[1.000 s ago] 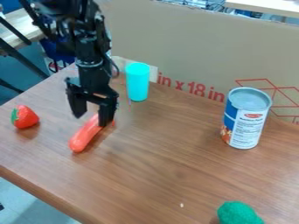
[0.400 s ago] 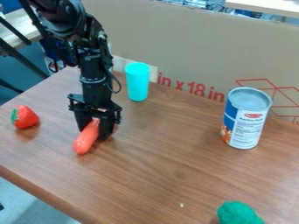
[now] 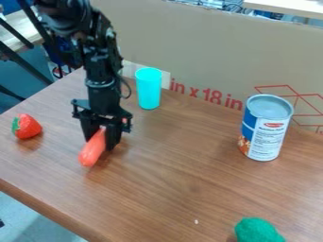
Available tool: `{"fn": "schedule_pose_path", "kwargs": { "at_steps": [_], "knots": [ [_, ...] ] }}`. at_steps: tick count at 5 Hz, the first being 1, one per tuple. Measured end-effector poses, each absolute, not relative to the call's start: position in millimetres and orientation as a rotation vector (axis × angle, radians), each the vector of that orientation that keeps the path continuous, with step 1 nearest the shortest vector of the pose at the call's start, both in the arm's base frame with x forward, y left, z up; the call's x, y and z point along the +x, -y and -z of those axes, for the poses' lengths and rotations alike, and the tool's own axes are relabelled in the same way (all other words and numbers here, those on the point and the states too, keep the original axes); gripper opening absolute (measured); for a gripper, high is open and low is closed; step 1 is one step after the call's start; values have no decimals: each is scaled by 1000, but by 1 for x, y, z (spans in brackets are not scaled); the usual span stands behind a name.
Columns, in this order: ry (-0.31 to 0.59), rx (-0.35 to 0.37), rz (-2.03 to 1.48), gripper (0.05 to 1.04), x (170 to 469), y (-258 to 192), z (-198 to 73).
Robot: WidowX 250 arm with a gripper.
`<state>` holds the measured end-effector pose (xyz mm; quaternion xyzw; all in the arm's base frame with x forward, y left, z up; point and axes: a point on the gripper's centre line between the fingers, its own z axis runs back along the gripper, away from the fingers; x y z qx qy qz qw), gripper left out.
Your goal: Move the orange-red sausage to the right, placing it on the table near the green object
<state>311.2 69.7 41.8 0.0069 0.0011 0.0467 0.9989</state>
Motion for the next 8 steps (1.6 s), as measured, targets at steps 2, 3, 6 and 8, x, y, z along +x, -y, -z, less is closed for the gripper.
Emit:
{"fn": "schedule_pose_path", "kwargs": {
  "at_steps": [2, 3, 6, 8],
  "knots": [
    [81, 10, 44, 568, 308, -18, -76],
    [60, -33, 104, 568, 298, 7, -66],
    [30, -152, 247, 568, 296, 80, -39],
    [79, -159, 303, 568, 304, 106, -45]
  ]
}}
